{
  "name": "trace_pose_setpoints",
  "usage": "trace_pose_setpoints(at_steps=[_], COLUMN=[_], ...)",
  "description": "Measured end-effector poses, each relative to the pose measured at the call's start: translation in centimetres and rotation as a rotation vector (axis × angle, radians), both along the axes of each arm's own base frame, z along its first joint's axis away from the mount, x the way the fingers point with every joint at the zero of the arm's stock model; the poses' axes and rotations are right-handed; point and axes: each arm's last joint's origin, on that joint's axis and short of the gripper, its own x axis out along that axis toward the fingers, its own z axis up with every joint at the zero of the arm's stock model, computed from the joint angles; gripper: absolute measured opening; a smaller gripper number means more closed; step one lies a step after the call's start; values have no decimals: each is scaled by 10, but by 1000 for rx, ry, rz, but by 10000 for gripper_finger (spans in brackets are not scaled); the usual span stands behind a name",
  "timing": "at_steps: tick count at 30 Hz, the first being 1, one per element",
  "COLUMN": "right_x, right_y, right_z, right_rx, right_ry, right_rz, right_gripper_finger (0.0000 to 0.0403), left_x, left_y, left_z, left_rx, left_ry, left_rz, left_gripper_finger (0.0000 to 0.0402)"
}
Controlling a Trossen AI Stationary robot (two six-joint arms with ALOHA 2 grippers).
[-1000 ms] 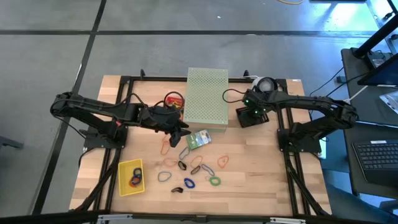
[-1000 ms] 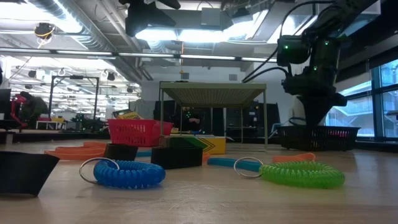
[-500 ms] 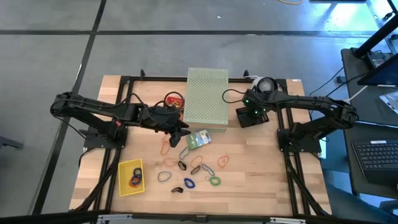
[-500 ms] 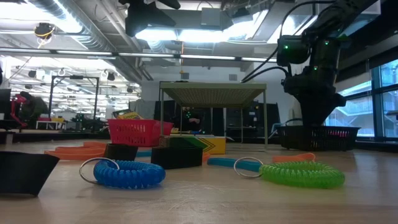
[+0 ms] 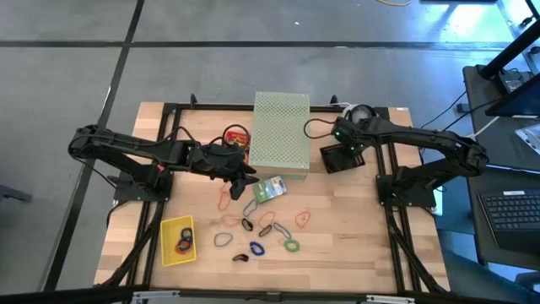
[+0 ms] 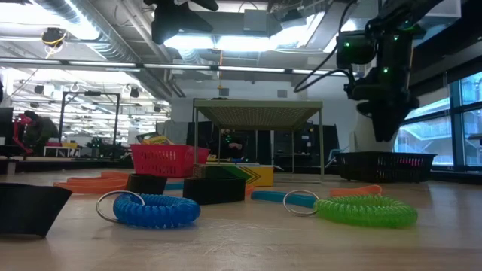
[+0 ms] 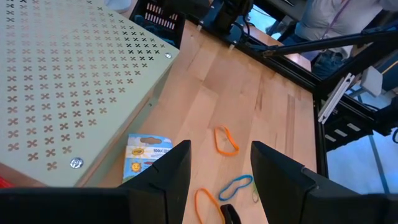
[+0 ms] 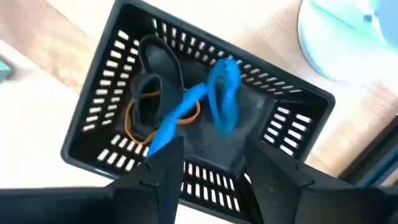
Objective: Pick & Place Office Desk Supplies
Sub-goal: Put the orange rubber band into the black bin
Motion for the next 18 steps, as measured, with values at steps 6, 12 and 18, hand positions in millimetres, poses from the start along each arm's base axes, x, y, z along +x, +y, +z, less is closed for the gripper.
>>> trace_pose_setpoints(at_steps=[6, 12, 18], right_x=[1, 5, 6], right_y=[1, 13, 32], right_z=[0, 7, 33], right_rx=[35, 55, 21], right_ry=[-19, -94, -207], right_rz=[5, 64, 149], right_gripper_finger=[158, 157, 157], left_x=[0, 0, 0], left_y=[0, 0, 0], left_z=[0, 0, 0], left_rx=[1, -2, -2], left_ry=[0, 0, -1], left_rz=[-1, 0, 0], left_gripper_finger=[161, 161, 161])
